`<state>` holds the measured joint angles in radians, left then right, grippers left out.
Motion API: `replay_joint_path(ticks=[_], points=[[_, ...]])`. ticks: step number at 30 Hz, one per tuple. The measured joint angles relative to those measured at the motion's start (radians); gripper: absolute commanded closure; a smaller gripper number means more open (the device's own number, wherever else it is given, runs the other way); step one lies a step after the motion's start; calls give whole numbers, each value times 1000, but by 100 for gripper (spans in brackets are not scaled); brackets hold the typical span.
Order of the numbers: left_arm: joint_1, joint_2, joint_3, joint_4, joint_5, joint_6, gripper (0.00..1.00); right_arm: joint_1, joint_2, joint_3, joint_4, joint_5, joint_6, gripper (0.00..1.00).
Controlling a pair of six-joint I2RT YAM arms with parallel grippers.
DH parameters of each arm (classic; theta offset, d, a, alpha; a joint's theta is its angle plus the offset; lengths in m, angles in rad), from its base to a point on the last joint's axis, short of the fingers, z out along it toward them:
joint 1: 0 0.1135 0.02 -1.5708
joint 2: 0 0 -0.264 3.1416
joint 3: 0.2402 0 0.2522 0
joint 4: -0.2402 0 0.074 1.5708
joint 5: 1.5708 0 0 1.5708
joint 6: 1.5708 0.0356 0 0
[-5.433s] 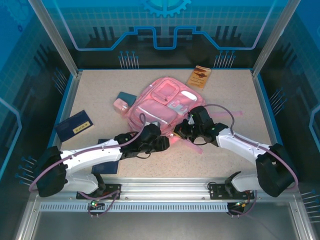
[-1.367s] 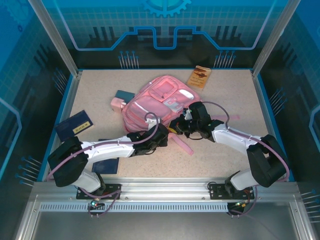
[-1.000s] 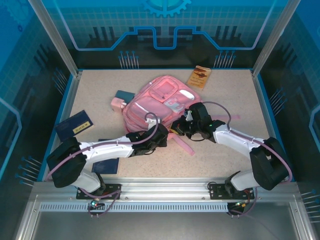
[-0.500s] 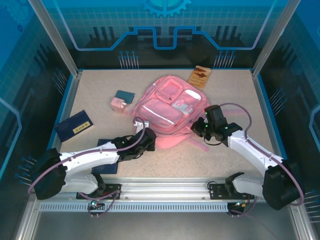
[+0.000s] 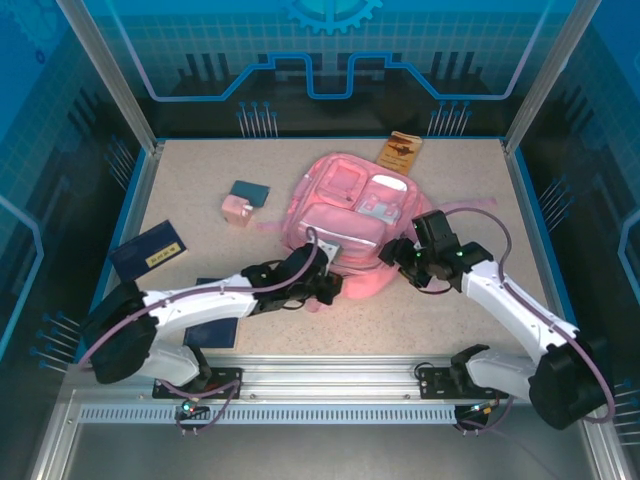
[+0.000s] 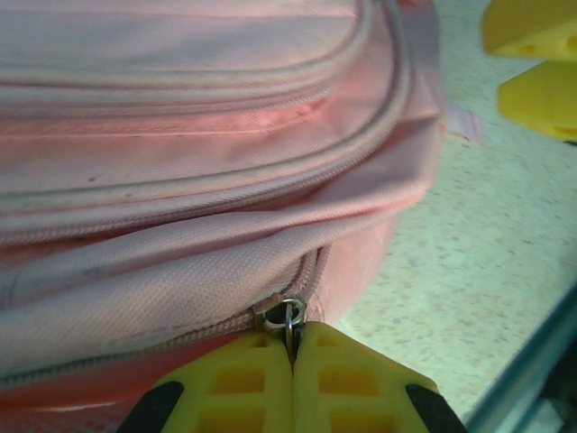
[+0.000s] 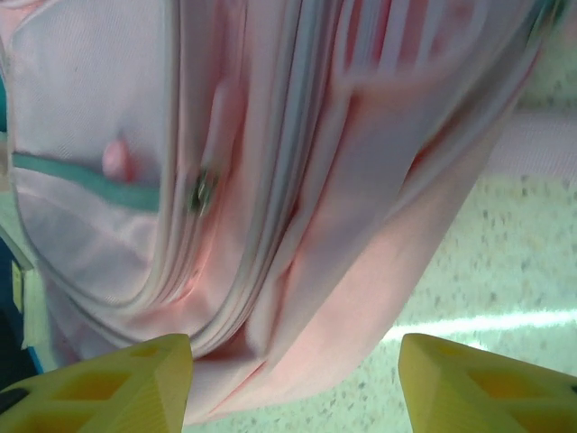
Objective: Pack the student bag
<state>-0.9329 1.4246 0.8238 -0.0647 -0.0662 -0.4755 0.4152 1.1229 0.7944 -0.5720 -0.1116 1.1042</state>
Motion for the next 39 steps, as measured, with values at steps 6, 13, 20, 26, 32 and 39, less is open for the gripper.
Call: replay_joint_path(ticks=[6, 13, 20, 26, 32, 39], points=[[-51, 133, 104, 25, 48, 30, 100, 60, -110, -61, -19, 0, 119, 36], [-67, 183, 145, 26, 57, 34, 100, 62, -80, -97, 16, 1, 188, 45], [-67, 189, 150, 32, 58, 34, 100, 26, 3, -97, 84, 1, 174, 81], [-67, 188, 153, -10, 37, 47, 100, 14, 7, -89, 73, 32, 102, 100], [-56, 130, 136, -80, -24, 68, 100, -64, -53, -64, 18, 68, -1, 100], [24, 32, 47, -111, -72, 90, 100, -154, -64, -60, -31, 31, -86, 100]])
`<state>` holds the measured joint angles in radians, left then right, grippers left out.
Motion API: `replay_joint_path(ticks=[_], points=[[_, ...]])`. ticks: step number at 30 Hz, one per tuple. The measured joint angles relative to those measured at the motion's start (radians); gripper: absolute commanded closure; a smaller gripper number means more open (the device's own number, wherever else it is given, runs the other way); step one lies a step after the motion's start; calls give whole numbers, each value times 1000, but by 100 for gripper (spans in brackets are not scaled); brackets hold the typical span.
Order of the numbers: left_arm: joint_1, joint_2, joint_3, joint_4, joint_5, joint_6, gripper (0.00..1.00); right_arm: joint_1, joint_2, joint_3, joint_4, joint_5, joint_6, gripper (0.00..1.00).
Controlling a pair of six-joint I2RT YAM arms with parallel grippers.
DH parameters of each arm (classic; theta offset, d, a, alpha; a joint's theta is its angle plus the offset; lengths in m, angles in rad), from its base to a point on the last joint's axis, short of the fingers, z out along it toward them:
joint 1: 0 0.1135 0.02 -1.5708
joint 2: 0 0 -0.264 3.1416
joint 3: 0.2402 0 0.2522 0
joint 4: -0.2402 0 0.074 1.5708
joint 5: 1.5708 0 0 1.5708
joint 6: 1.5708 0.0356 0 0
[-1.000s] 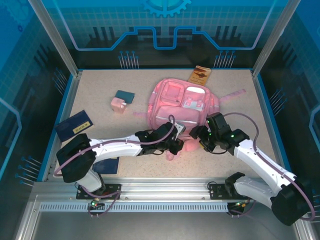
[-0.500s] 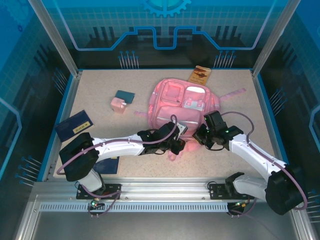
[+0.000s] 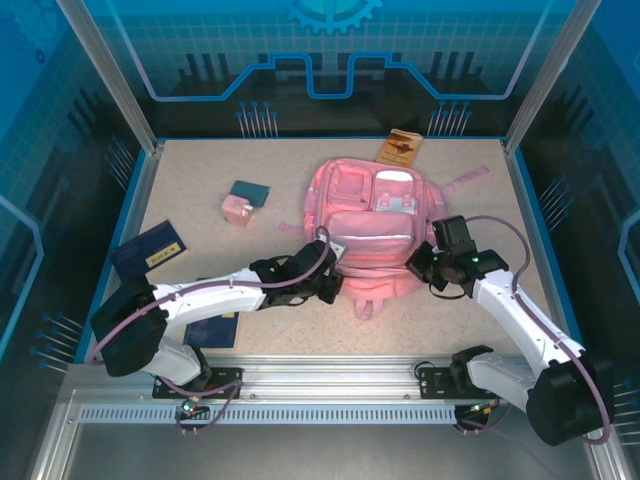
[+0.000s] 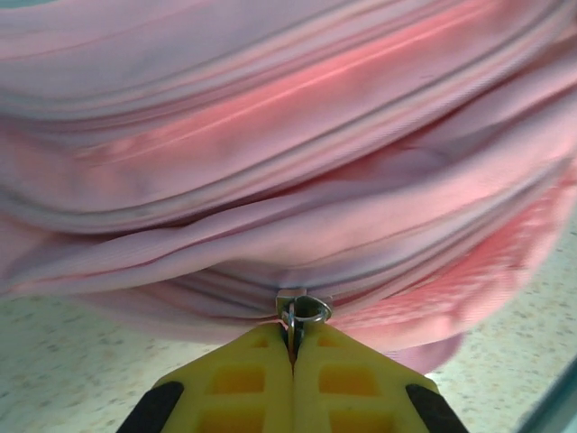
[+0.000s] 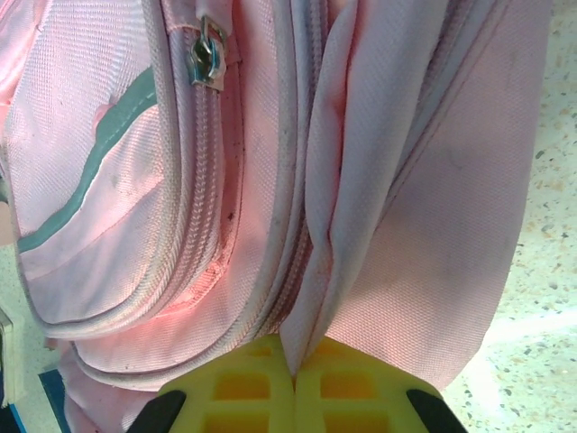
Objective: Pack the student bag
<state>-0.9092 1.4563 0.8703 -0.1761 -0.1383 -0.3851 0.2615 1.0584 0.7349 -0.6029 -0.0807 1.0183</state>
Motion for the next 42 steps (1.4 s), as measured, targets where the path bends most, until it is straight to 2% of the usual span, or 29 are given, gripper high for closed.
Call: replay_joint_path(ticks=[9, 11, 12, 15, 16, 19, 23, 31, 36, 42], points=[[103, -58, -70, 8, 1, 53, 100, -47, -18, 0, -25, -27, -56, 100], [114, -76, -82, 13, 3, 64, 100, -47, -18, 0, -27, -32, -68, 97], [117, -86, -87, 20, 10, 69, 100, -47, -18, 0, -27, -37, -81, 90], [121, -119, -103, 47, 42, 74, 100, -45, -17, 15, -40, -47, -121, 59], [120, -129, -108, 53, 50, 74, 100, -40, -18, 25, -47, -42, -129, 51], [103, -142, -111, 64, 67, 77, 100, -3, -35, 62, -68, -27, -129, 42], [66, -142, -111, 80, 85, 80, 100, 74, -66, 101, -89, 4, -77, 38], [50, -119, -111, 69, 88, 81, 100, 309, -33, 108, -126, 125, 187, 38], [47, -97, -111, 77, 87, 81, 100, 373, 10, 129, -208, 188, 300, 35], [35, -97, -111, 96, 87, 81, 100, 410, 17, 216, -307, 306, 336, 30]])
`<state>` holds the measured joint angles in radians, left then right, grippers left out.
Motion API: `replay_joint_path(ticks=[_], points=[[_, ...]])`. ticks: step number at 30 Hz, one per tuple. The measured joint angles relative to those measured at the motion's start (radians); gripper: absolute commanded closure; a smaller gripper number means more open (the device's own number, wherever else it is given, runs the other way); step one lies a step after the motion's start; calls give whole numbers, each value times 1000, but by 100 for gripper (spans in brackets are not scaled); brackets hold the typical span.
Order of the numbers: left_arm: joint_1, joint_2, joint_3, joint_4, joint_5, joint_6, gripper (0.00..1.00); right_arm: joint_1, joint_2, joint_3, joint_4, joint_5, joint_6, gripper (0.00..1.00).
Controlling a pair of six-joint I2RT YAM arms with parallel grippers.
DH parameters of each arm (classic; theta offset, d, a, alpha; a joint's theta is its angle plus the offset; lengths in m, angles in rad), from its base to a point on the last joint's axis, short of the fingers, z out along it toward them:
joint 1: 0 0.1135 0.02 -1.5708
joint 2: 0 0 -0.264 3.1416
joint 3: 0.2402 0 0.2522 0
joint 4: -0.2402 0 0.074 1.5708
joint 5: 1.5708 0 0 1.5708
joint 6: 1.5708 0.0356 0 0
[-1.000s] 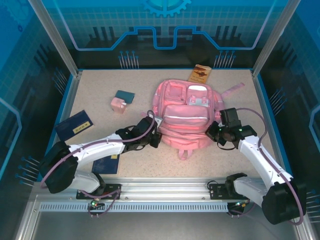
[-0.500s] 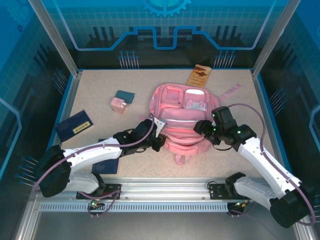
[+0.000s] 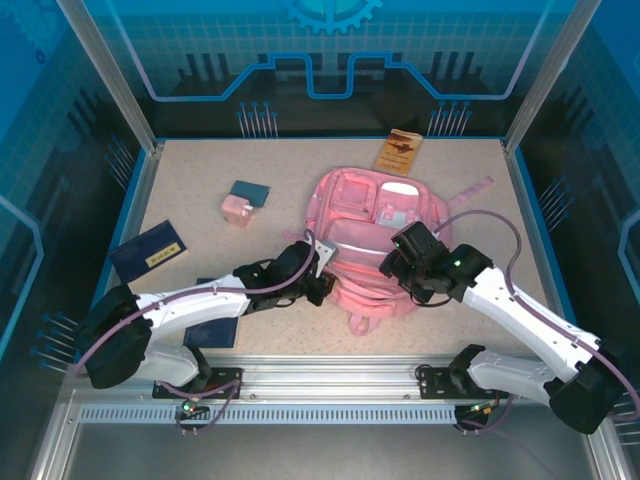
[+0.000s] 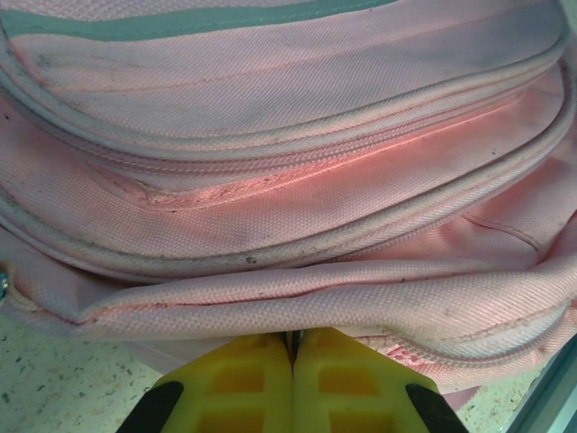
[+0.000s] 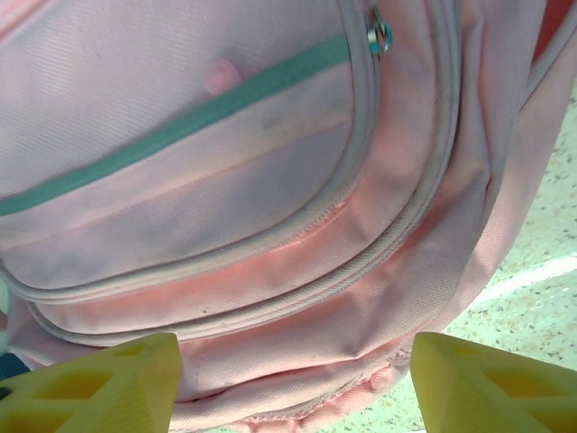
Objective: Pack the student bag
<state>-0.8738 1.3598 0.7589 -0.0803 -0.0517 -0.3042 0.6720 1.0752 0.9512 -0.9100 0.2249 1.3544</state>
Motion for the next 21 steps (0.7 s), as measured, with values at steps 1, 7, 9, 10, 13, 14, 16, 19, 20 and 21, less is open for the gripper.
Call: replay_joint_path(ticks=[1, 7, 9, 10, 13, 14, 16, 19, 20, 21], points=[[0, 0, 0, 0, 0, 0, 100, 2, 0, 6, -8, 12, 0, 30], [0, 0, 0, 3, -15, -3, 100, 67, 33, 24, -39, 50, 2, 27], [0, 0, 0, 3, -23, -3, 100, 74, 56, 42, -43, 60, -19, 26], [0, 0, 0, 3, -27, -3, 100, 71, 64, 47, -40, 65, -43, 25], [0, 0, 0, 3, -37, -4, 100, 23, 85, 55, -21, 58, -134, 25], [0, 0, 0, 3, -39, -7, 100, -4, 92, 55, -11, 51, -164, 25], [0, -6, -5, 2, -46, -10, 100, -79, 109, 47, 32, 23, -233, 26], [0, -31, -27, -3, -57, -11, 100, -183, 145, 15, 116, -32, -324, 26], [0, -41, -36, -4, -59, -11, 100, -205, 160, 8, 137, -45, -347, 26], [0, -50, -43, -7, -62, -11, 100, -227, 182, 2, 162, -63, -372, 27]])
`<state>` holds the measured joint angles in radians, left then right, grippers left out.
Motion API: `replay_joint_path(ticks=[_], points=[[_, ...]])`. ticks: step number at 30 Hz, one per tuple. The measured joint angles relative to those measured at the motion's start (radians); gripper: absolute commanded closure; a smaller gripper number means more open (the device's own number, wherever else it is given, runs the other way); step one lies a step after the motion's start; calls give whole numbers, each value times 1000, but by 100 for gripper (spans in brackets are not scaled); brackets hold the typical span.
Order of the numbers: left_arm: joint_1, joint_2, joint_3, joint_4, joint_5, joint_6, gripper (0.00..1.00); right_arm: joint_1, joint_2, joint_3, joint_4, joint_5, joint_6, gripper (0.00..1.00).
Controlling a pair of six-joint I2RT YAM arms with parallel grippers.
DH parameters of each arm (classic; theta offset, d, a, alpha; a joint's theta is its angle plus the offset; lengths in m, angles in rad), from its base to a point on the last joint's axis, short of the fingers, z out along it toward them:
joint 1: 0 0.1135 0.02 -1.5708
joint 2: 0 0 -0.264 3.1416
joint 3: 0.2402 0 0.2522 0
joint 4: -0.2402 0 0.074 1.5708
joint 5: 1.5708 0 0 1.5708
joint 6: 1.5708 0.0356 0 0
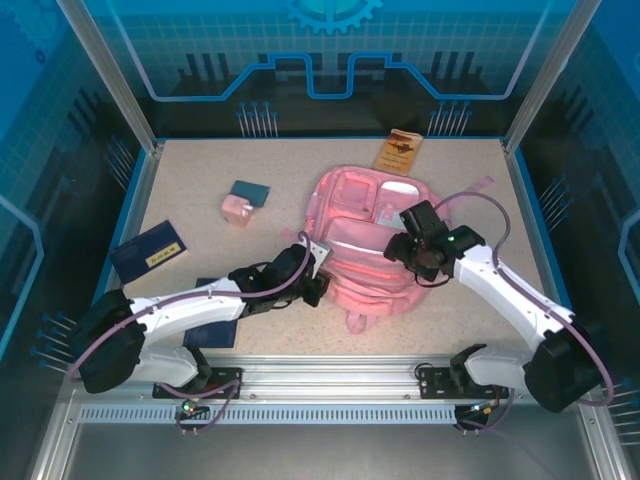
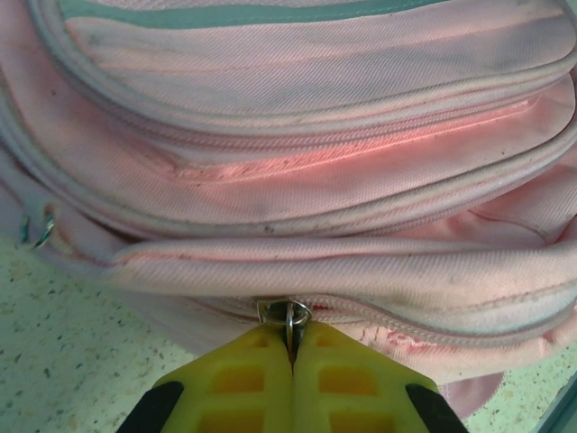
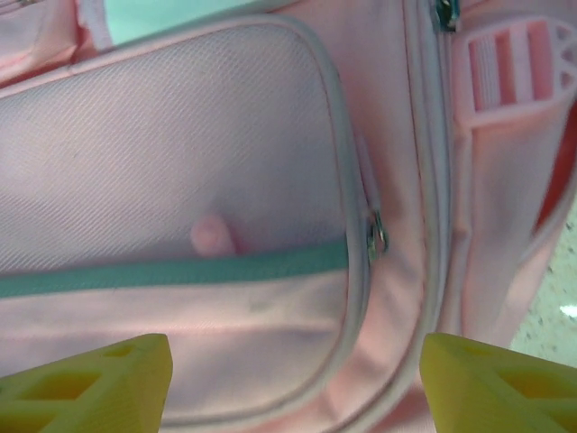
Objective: Pack the student bag
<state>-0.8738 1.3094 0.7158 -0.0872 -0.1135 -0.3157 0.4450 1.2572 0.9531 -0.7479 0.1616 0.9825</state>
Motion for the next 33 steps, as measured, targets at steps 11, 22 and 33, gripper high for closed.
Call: replay_joint_path(ticks=[11, 22, 33], points=[[0, -66, -48, -39, -51, -34, 100, -74, 367, 48, 218, -251, -161, 34], [1, -64, -56, -31, -34, -52, 100, -112, 673, 368, 418, -482, -301, 39], [0, 52, 11, 7, 25, -48, 100, -154, 196, 206, 226, -409, -235, 35]])
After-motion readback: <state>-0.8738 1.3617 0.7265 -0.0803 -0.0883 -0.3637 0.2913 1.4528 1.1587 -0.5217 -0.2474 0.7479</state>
